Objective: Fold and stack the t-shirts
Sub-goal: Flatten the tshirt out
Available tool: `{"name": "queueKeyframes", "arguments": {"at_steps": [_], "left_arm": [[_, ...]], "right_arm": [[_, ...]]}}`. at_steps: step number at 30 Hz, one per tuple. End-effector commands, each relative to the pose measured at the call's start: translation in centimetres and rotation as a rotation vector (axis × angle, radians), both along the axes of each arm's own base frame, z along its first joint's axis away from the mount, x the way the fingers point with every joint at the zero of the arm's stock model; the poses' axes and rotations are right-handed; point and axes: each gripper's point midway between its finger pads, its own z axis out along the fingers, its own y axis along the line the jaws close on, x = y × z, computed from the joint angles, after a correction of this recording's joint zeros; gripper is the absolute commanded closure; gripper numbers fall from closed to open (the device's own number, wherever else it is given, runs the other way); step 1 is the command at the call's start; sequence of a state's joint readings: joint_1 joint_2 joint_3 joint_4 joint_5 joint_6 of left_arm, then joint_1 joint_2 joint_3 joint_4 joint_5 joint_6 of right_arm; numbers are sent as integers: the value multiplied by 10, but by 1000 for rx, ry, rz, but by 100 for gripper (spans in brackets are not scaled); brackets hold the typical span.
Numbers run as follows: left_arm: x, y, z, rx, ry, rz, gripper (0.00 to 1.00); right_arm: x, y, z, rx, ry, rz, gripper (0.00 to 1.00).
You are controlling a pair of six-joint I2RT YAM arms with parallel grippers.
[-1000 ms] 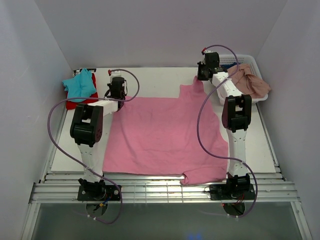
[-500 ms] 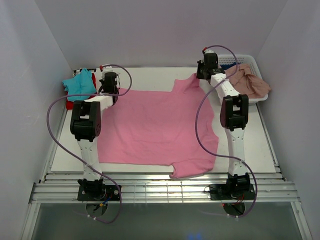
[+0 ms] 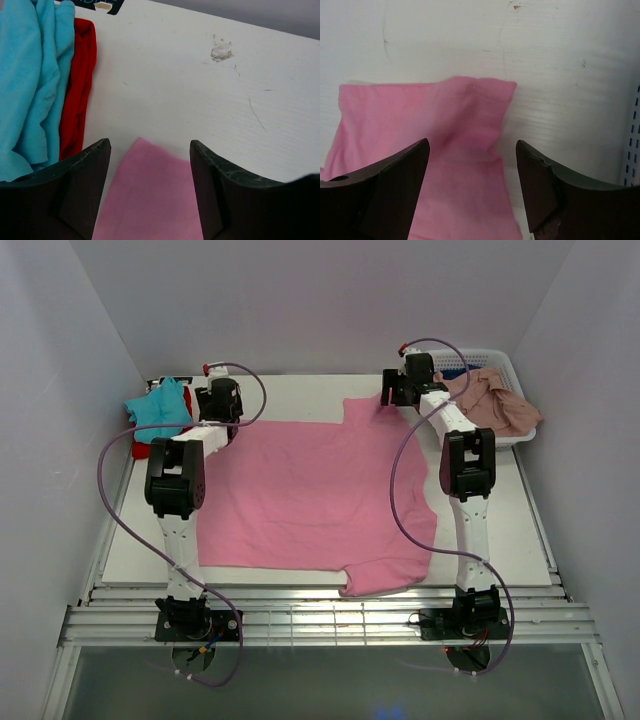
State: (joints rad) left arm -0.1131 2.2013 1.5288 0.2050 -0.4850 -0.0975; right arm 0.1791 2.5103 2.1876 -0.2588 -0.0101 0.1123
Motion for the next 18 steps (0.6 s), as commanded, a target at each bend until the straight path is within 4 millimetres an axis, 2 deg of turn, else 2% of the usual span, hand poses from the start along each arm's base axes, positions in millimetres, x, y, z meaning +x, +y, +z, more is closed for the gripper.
{"name": "queueKeyframes", "arguments": {"at_steps": [1, 2, 3, 4, 6, 7, 8, 9, 10, 11, 12, 14, 15, 18], "left_arm": [[4, 6, 74, 3, -138, 30, 25], [1, 8, 82, -3, -152, 40, 25], [-1, 7, 88, -11, -163, 44, 25], [-8, 7, 100, -21, -183, 46, 25], [-16, -2, 108, -67, -208, 39, 25], [-24, -7, 101, -85, -193, 29, 26], [-30, -15, 114, -116, -219, 10, 29], [-32, -37, 114, -183, -226, -59, 48], [-36, -52, 113, -214, -221, -111, 73], [-41, -67, 107, -238, -203, -157, 95], [-44, -98, 107, -267, -193, -241, 100], [-52, -127, 97, -280, -156, -317, 100], [-58, -149, 92, -280, -139, -359, 100], [-71, -171, 71, -301, -81, -404, 100]], "right_arm": [[-4, 1, 92, -11, -164, 44, 24], [-10, -1, 118, -11, -201, 36, 24], [-21, -1, 109, -20, -172, 35, 25], [-31, 0, 130, -17, -196, 40, 26], [-45, -6, 131, -65, -179, -23, 31], [-57, -6, 119, -84, -137, -32, 45], [-70, -5, 123, -94, -113, -35, 62], [-79, -4, 118, -118, -87, -58, 83], [-89, -5, 109, -135, -46, -79, 92], [-101, -6, 101, -145, 5, -97, 92], [-109, -2, 94, -160, 28, -95, 92], [-123, -3, 74, -188, 88, -110, 92], [-130, -1, 65, -201, 115, -113, 92], [-142, 0, 34, -212, 189, -110, 92]]}}
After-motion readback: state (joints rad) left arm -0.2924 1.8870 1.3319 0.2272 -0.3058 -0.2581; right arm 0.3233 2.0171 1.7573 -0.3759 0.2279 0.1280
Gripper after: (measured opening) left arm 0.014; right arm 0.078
